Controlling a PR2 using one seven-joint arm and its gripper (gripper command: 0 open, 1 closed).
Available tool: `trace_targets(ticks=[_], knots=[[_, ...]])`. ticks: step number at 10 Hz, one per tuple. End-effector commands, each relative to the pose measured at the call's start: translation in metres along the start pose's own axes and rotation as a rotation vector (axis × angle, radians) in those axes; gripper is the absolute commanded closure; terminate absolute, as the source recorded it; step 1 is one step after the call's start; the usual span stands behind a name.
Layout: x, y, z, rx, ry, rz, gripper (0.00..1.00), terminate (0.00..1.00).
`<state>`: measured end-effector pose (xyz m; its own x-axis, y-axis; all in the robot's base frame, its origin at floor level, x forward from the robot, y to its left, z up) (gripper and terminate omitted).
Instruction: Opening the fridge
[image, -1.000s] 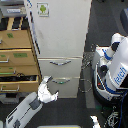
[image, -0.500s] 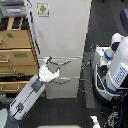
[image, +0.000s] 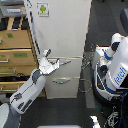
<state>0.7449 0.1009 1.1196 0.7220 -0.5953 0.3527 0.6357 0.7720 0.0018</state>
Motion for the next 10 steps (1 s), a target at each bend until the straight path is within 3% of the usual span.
trace_targets(ticks=[1,10], knots=[[0.030,0.140,0.033,0.148,0.150,0.347,0.00,0.00],[-0.006,0.215,0.057,0.210,0.218,0.478,0.00,0.00]])
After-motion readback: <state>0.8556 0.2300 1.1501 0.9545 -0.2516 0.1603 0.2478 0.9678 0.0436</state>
